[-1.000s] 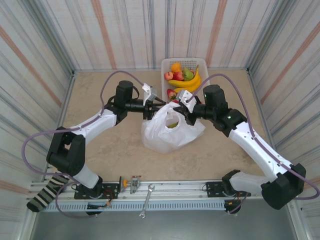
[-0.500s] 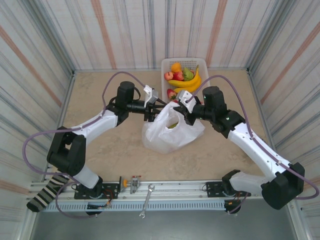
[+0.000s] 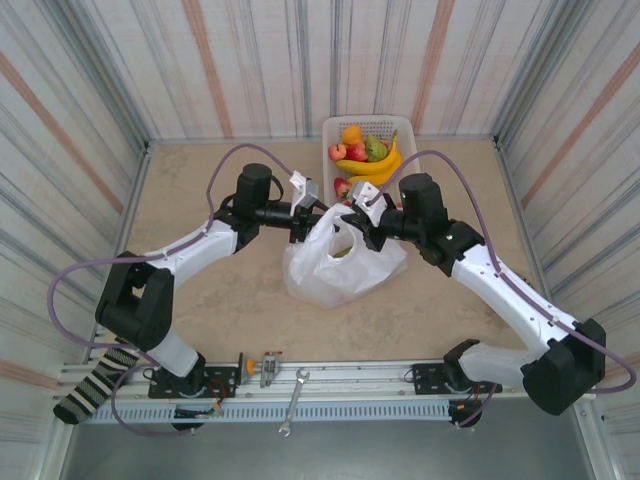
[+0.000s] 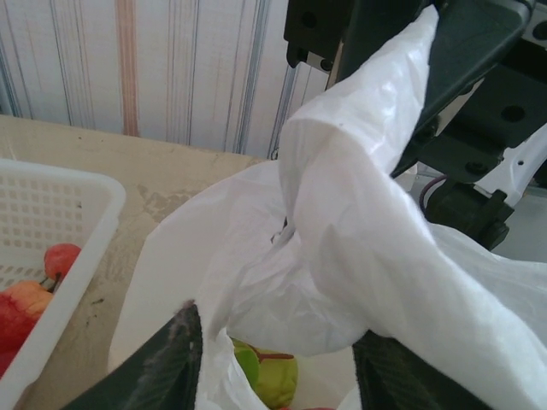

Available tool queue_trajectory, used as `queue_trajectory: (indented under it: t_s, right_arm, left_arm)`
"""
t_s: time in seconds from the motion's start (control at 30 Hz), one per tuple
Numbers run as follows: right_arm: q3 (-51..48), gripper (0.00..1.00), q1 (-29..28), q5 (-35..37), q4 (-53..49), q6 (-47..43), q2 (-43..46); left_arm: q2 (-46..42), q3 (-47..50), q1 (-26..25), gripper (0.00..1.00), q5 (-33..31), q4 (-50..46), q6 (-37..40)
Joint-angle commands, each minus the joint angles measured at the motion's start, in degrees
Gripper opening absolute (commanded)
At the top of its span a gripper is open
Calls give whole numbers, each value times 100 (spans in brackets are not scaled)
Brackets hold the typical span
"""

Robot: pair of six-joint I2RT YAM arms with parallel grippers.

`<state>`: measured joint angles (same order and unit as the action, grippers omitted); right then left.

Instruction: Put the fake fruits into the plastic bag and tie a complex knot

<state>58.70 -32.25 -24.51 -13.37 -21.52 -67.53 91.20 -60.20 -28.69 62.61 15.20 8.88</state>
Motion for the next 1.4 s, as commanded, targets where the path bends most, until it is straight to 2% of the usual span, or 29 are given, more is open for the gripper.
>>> queue_trajectory:
  t_s: [0.0, 0.17, 0.47, 0.6, 0.7, 0.87, 1.03, 1.23, 1.37]
  right_arm:
    - [-18, 0, -44, 13, 12, 60, -54]
    - [-14, 0, -69, 16, -50, 43, -54]
    - [67, 0, -71, 96, -366, -79, -62]
    - [142, 16, -62, 73, -511, -45, -22]
    - [228, 37, -46, 52, -614, 61, 26]
    - [291, 63, 40, 5, -866, 199, 315]
    - [132, 82, 366, 19, -1126, 449, 983]
    - [-139, 82, 1143, -574, -1355, 1185, 1919]
    - [-391, 68, 1487, -1444, -1055, 2170, 2234]
  left_arm:
    - [47, -123, -40, 34, 145, -6, 22]
    - [43, -163, -39, 19, 142, -65, 10]
    - [-40, -145, -23, 0, 150, -88, 30]
    - [-67, -135, -17, 0, 179, -101, 42]
    - [-59, -159, -14, 0, 199, -163, 34]
    - [-32, -237, -16, 0, 226, -272, -83]
    - [-101, -196, -23, 0, 180, -316, -115]
    - [-155, -205, -30, 0, 148, -381, -108]
    - [-154, -222, -25, 0, 150, -428, -97]
